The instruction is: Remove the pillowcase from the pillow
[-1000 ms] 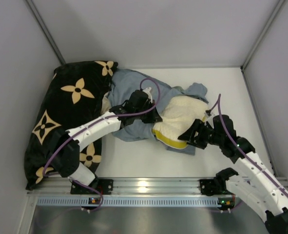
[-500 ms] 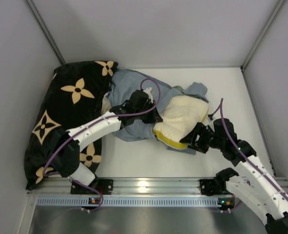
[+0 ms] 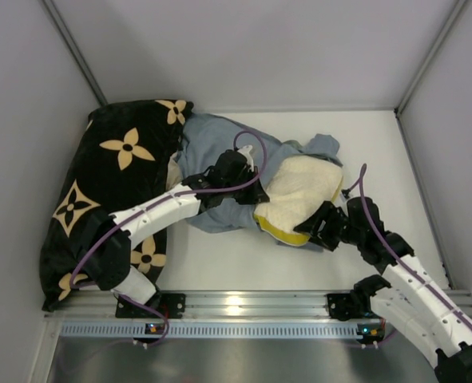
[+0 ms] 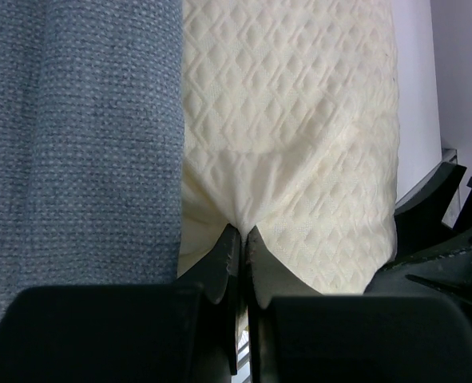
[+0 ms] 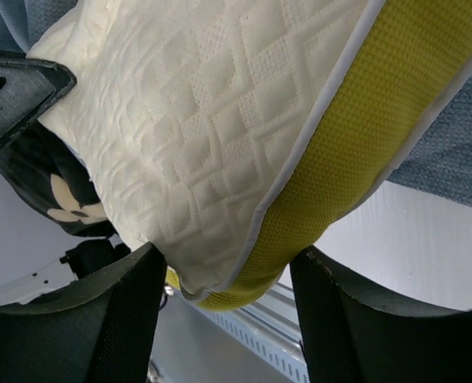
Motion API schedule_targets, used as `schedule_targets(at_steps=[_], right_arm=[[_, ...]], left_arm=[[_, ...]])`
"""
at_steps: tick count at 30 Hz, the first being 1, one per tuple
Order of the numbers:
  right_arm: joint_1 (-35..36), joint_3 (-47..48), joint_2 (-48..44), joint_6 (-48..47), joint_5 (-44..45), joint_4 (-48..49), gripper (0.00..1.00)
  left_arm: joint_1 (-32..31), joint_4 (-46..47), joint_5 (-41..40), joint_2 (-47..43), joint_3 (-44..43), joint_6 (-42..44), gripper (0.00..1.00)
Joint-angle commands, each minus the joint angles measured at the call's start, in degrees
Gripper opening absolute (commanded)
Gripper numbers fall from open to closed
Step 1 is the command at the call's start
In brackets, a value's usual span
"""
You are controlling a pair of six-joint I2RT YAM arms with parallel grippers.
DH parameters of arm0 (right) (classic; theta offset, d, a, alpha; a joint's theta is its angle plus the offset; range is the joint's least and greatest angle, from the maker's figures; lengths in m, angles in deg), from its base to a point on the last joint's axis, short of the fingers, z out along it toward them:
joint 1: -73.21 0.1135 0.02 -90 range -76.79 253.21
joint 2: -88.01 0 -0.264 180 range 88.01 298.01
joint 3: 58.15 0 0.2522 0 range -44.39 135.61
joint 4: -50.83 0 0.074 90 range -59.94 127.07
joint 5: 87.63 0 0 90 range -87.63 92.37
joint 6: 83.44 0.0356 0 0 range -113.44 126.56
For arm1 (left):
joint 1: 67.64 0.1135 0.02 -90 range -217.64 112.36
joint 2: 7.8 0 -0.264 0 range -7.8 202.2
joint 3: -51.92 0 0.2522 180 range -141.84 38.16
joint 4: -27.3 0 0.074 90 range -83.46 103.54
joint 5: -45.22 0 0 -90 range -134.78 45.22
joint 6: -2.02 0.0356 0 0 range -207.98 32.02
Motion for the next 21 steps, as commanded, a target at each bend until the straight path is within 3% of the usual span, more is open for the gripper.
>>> schedule_targets(at_steps=[1, 5, 8, 10, 12, 14, 19, 21], right_arm=[[-0.5, -3.8, -0.9, 3.9, 4.3, 14.8, 0.59], [-0.5, -7.6, 0.4, 5.6, 4.9, 25.4, 0.51], [-0.5, -9.5, 1.5, 5.4, 5.7, 31.3, 0.39], [-0.5, -8.9, 1.4, 3.6, 7.4, 31.7, 0.16], [-0.5, -6.7, 0.3, 1.6, 10.1, 30.3, 0.00], [-0.5, -4.6, -0.8, 0.2, 12.2, 26.3, 0.00], [-0.9, 4.9, -4.4, -5.0, 22.2, 13.0, 0.00], [-1.0, 8.1, -5.2, -7.0, 25.9, 9.9, 0.00]], left_arm=[[-2.0, 5.6, 2.5, -3.3, -1.3, -1.9, 0.00], [-2.4, 6.4, 2.6, -4.1, 0.4, -2.2, 0.00], [-3.0, 6.4, 2.8, -4.0, 0.7, -2.1, 0.00], [-3.3, 6.4, 2.8, -3.9, 0.8, -1.9, 0.00], [-3.6, 6.4, 2.7, -3.8, 1.1, -1.4, 0.00], [-3.6, 5.9, 2.7, -3.8, 1.0, -0.7, 0.00], [-3.6, 0.9, -1.7, -6.2, -0.8, 1.5, 0.81], [-3.6, -3.1, -4.0, -8.5, -2.7, 3.1, 0.90]])
